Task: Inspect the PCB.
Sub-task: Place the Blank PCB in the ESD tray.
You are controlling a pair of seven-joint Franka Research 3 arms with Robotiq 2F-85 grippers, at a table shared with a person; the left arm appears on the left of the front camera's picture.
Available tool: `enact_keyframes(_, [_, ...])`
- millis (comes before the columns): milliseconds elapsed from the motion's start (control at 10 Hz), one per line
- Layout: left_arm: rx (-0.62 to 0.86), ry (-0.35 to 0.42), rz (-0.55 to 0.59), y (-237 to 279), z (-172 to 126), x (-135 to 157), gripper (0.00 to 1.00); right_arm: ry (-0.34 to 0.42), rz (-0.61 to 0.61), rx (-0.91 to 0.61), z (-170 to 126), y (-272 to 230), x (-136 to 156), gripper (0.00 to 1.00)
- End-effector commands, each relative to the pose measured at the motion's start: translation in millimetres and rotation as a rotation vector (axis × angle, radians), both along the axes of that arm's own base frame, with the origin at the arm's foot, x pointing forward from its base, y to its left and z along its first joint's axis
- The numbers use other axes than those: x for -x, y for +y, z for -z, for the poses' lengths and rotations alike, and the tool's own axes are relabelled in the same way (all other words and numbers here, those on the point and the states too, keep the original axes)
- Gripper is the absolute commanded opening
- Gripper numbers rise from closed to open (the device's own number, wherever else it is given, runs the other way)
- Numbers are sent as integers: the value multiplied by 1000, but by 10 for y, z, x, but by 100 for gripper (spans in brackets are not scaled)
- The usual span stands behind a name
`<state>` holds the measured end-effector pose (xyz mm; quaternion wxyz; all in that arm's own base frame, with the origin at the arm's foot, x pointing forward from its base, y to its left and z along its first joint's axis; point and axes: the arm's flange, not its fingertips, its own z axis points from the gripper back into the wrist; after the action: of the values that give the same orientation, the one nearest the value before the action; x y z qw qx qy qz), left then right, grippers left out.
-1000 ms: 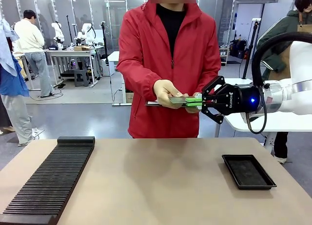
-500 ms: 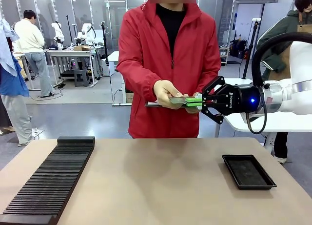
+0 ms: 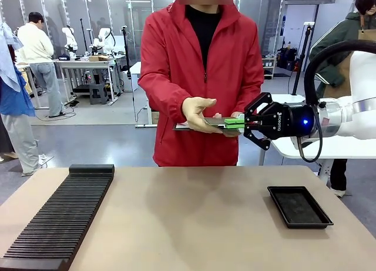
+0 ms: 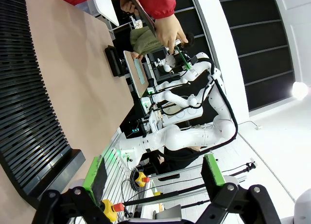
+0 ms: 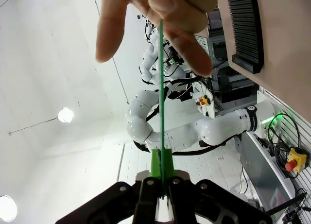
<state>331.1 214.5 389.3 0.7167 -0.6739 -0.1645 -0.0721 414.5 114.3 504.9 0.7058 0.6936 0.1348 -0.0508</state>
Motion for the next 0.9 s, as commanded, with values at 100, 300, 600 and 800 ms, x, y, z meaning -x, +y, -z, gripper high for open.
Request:
enact_keyframes(100, [-2, -1, -1, 3, -25, 6, 100, 3, -14, -10, -25, -34, -3, 3])
enact_keyframes(300, [-2, -1, -1, 3, -25, 6, 100, 10, -5, -9, -6, -115, -8, 3])
enact_keyframes(600, [-2, -1, -1, 3, -25, 6, 100, -14, 35, 43, 54, -339, -5, 3])
enact_keyframes(800, [-2, -1, -1, 3, -25, 6, 100, -81, 46, 160, 110, -672, 18, 3])
